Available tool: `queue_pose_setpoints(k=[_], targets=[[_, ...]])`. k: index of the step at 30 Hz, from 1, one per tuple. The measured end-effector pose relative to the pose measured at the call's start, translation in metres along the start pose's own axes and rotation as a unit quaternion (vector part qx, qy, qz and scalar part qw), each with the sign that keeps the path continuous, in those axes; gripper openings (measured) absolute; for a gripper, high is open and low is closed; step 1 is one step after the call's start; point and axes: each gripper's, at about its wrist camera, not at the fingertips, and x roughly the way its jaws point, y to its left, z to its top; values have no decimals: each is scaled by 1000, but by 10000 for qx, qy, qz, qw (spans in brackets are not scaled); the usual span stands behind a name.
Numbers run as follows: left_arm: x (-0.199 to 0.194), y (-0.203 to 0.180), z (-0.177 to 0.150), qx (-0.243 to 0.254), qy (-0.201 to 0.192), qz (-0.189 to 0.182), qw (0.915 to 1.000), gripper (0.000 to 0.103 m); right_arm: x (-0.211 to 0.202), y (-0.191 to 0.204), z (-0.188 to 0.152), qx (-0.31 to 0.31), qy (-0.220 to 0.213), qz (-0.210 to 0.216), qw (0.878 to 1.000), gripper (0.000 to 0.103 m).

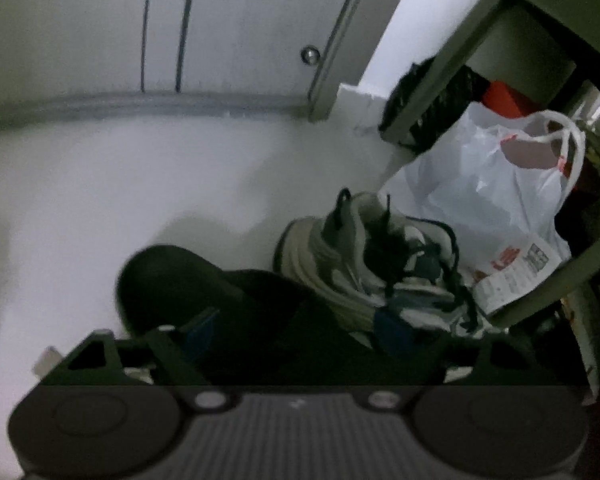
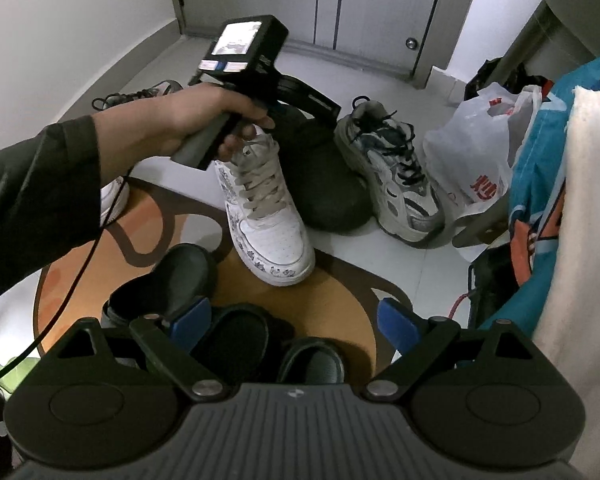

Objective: Organize scattered shoes
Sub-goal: 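Move the left tool to the black clog beside the grey sneaker, then grasp the black clog with the left tool and lift it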

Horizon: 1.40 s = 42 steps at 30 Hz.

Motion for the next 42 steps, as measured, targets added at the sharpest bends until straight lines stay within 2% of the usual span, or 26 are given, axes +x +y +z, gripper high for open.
queue_pose_setpoints(k=[3, 6, 12, 18, 21, 26, 34, 42], targets=[[10, -6, -3, 205, 139, 69, 9997, 77, -1, -1, 0, 44, -2, 43, 10000, 94], [18, -7, -6, 252, 327, 55, 9991, 56, -2, -1, 1, 89, -3, 86, 9999, 94], [19, -10, -9, 289, 299, 137, 9990, 47, -3, -3, 1, 178, -7, 172, 9997, 94], [16, -19, -7, 452, 243, 220, 9984, 44, -7, -3, 2, 235, -49, 260, 9994, 94], [9, -21, -7, 412, 10, 322, 9986, 43, -11, -1, 2, 204, -100, 293, 9993, 94], [-10, -28, -1, 513, -161, 220, 9983, 41, -11, -4, 2, 242, -140, 231, 9993, 94], [-54, -27, -3, 424, -405, -40, 9983, 41, -10, 1, 2, 101, -185, 126, 9997, 94], [-122, -37, -7, 549, -787, -124, 9953, 39, -15, 6, 4, -192, -435, -118, 9988, 94]])
